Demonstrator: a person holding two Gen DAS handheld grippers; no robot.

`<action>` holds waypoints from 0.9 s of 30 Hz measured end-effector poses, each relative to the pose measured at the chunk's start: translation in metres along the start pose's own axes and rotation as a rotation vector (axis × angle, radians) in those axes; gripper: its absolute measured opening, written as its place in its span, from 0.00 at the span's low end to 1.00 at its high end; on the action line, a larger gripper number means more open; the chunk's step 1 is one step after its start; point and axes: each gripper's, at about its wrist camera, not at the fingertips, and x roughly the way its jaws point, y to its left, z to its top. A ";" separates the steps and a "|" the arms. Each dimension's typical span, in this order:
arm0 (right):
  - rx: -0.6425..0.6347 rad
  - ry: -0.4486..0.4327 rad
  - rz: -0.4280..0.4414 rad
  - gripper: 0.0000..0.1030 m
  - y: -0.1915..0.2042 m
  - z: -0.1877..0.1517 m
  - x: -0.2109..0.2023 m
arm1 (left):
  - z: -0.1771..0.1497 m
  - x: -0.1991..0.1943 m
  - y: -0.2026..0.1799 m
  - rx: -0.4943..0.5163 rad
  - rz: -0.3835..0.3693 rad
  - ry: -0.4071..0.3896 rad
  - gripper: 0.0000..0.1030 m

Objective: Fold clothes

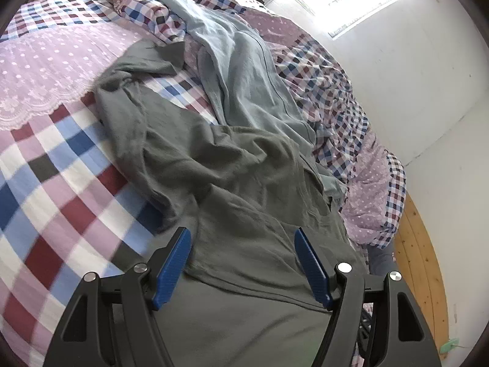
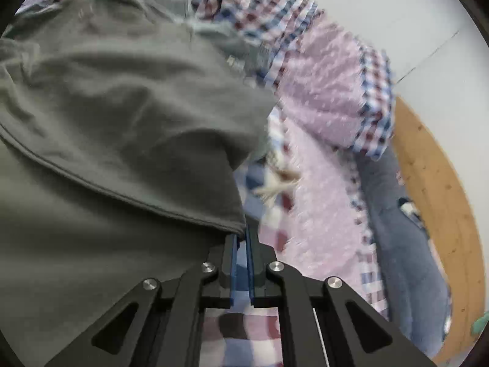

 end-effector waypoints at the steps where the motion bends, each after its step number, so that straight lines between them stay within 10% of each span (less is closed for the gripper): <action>1: -0.001 0.017 0.007 0.02 0.002 -0.002 0.009 | 0.003 -0.002 0.002 -0.003 0.003 -0.004 0.72; 9: 0.027 -0.018 0.050 0.06 0.006 -0.014 0.015 | 0.021 -0.015 0.023 -0.022 0.034 -0.036 0.72; 13: 0.096 0.017 0.053 0.44 -0.010 -0.023 0.006 | 0.030 -0.023 0.035 -0.033 0.046 -0.045 0.72; 27: 0.279 -0.137 0.386 0.46 0.030 0.020 -0.115 | 0.056 -0.038 0.069 -0.139 0.045 -0.035 0.72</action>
